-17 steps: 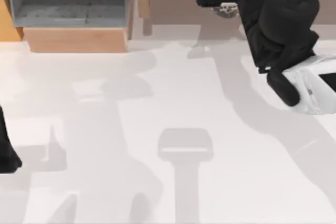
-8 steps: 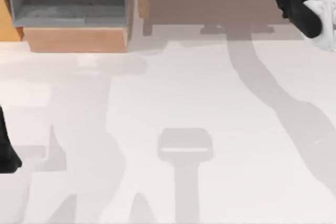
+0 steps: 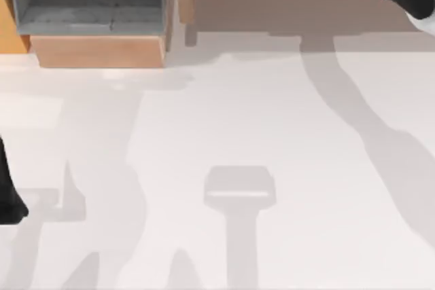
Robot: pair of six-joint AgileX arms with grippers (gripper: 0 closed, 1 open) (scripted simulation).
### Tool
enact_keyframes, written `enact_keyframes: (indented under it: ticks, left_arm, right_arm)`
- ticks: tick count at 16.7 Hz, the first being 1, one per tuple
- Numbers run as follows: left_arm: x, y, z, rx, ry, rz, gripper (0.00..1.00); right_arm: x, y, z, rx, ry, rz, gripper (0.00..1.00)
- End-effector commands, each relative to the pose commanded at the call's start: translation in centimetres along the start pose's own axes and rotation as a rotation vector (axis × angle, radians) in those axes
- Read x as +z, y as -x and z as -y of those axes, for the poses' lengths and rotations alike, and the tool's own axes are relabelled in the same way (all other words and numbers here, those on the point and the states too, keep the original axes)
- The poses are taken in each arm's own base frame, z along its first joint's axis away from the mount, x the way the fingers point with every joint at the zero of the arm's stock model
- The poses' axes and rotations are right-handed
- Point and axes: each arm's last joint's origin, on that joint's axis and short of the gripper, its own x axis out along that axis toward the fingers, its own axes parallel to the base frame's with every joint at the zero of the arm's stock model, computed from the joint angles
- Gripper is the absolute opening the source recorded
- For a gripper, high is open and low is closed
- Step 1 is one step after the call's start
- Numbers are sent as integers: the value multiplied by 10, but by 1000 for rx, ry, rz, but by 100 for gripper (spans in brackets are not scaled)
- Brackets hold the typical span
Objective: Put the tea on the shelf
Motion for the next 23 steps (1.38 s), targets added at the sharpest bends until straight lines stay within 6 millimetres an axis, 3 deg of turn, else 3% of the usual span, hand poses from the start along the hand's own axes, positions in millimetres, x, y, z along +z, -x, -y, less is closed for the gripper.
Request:
enact_keyframes:
  ticks: [4, 12, 16, 23]
  left_arm:
    - [0, 0, 0, 0, 0, 0, 100]
    - [0, 0, 0, 0, 0, 0, 100]
    - [0, 0, 0, 0, 0, 0, 100]
    - [0, 0, 0, 0, 0, 0, 100]
  right_arm:
    - [-7, -4, -3, 5, 3, -11, 0]
    - [-26, -40, 0, 0, -2, 3, 0]
    - [-28, -42, 0, 0, 0, 0, 0]
    - [-28, -42, 0, 0, 0, 0, 53]
